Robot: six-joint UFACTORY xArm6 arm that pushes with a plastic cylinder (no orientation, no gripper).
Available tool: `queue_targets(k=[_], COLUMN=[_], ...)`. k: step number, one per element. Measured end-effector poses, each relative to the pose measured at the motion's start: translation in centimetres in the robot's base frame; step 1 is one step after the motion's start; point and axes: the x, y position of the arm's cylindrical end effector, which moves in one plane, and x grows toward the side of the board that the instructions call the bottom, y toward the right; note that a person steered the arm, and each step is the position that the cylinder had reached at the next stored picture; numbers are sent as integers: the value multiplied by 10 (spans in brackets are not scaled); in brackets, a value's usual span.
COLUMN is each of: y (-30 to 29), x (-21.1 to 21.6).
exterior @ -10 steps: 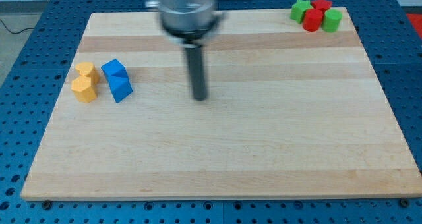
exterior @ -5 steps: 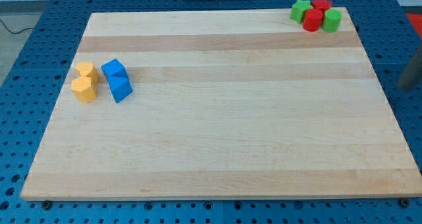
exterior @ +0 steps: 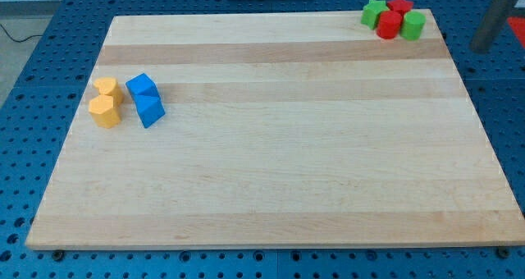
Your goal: Separate green star from group of blocks
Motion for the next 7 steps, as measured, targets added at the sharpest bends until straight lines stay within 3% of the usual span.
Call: queue_targets(k=[2, 3, 4, 7], y=[0, -13, -49, -315], x=[-83, -108, -107, -59])
